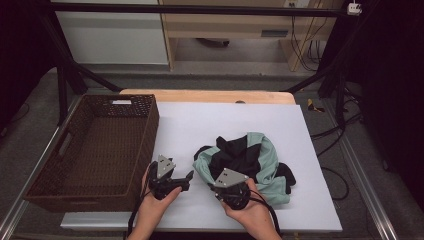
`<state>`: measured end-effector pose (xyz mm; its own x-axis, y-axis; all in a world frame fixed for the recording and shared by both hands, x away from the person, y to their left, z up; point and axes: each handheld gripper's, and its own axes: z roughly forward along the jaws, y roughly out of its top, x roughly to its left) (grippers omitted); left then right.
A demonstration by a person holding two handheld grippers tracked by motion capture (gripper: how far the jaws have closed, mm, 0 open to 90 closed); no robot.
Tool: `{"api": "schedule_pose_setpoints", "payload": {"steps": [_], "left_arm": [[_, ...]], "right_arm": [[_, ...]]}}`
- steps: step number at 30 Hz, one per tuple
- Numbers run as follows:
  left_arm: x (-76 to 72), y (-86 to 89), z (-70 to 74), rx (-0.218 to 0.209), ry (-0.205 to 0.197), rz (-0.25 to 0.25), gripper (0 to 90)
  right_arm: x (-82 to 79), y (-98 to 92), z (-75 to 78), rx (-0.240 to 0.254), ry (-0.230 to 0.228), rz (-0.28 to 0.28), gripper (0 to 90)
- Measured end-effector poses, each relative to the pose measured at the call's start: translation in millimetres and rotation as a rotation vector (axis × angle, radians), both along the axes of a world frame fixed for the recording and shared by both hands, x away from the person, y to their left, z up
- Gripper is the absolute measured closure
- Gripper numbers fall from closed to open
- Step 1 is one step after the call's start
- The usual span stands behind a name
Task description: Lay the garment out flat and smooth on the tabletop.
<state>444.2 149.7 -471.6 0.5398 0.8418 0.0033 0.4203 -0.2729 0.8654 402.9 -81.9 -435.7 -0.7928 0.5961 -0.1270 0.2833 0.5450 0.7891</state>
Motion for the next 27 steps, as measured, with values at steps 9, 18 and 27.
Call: {"api": "schedule_pose_setpoints", "payload": {"steps": [9,18,27], "left_arm": [[-1.8,-0.8,-0.3,0.008,-0.004,0.001,11.7],[-0.8,0.9,-0.2,0.005,-0.003,0.008,11.7],[-0.8,1.4,0.3,-0.001,-0.005,0.014,12.0]], "right_arm": [[2.9,1.4,12.9,0.040,-0.021,0.002,83.8],[22.8,9.2,18.9,0.067,0.011,-0.023,83.9],[50.5,25.1,44.6,0.109,0.008,-0.051,83.9]]}}
